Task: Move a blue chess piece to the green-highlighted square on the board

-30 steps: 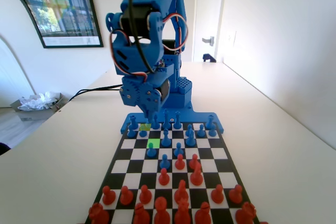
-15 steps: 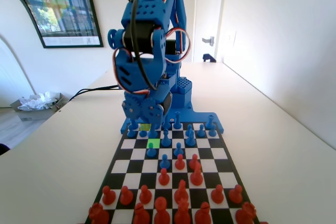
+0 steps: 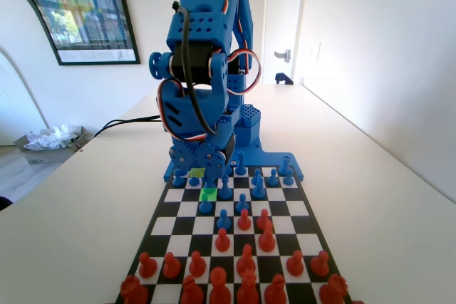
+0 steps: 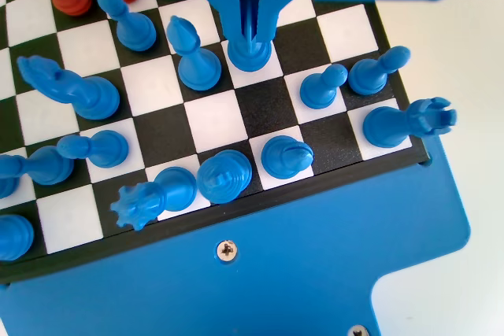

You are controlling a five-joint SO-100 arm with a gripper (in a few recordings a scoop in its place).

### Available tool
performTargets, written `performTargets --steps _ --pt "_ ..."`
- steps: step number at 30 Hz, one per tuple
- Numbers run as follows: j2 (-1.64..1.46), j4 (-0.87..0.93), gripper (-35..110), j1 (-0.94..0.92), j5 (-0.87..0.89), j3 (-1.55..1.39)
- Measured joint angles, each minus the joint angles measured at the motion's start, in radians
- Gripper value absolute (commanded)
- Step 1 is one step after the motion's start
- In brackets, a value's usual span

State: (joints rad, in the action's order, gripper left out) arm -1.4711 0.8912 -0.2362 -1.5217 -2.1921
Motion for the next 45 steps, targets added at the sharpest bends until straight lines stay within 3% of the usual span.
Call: performTargets --steps 33,45 --pt "0.000 -0.066 1 -0.006 -0.025 -0.031" --pt "0.000 -0.066 11 -0.006 -0.025 -0.031"
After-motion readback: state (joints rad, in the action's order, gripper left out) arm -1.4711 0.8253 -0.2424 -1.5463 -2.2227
